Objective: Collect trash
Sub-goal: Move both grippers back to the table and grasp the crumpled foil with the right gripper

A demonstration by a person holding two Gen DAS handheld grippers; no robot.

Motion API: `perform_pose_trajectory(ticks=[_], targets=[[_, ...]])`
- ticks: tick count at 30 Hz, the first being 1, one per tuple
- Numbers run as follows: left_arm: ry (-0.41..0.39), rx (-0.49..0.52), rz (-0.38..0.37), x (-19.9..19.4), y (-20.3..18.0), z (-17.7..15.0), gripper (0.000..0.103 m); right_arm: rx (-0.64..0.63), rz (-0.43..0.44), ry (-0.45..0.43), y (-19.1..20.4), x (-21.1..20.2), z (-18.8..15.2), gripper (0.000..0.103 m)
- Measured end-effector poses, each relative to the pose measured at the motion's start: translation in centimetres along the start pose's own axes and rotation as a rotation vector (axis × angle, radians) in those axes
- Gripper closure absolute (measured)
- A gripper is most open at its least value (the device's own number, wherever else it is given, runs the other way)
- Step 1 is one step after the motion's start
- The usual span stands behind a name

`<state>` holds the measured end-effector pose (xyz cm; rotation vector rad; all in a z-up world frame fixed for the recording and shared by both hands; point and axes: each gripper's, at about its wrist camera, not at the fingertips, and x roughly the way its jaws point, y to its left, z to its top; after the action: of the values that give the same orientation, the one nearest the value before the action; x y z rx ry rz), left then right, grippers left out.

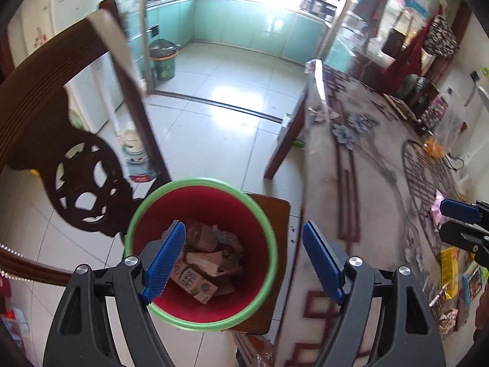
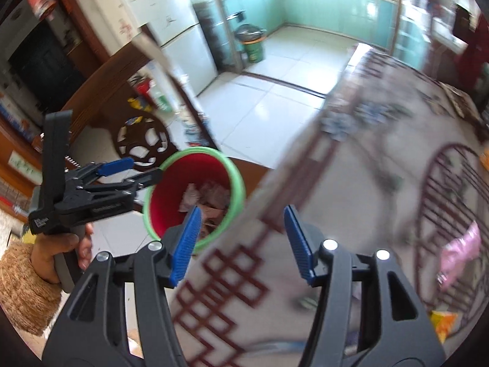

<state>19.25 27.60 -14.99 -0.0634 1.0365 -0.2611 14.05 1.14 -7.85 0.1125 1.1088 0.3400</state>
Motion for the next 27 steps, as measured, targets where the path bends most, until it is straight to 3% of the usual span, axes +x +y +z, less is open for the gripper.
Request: perform_pose_trajectory(ticks=[3, 12, 17, 23, 27], targets=[[0.003, 0.051, -0.045, 0.0, -3.0, -0.1, 0.028, 0.051, -0.065, 0.007, -3.6, -2.0, -2.3, 0.043], [0.043, 0.179, -0.143, 0.2, -13.4, -3.0, 0.028, 0.28, -0.25, 0.043, -16.6, -8.6, -11.7, 0.043], [0.068, 0.213, -0.156, -0.6, -19.0, -6.1, 0.028, 0.331, -0.262, 0.054, -21.0, -11.0, -16.0, 0.036], [0.09, 0.226, -0.199, -1.5, -25.1, -9.6, 0.028, 0.302, -0.229, 0.093, -22.7, -12.3, -20.4, 0.036], [0.101, 0.266, -0.239, -2.0, -29.4, -11.3, 0.028, 0.258, -0.204, 0.135, -22.6, -12.8, -22.9, 0.027]])
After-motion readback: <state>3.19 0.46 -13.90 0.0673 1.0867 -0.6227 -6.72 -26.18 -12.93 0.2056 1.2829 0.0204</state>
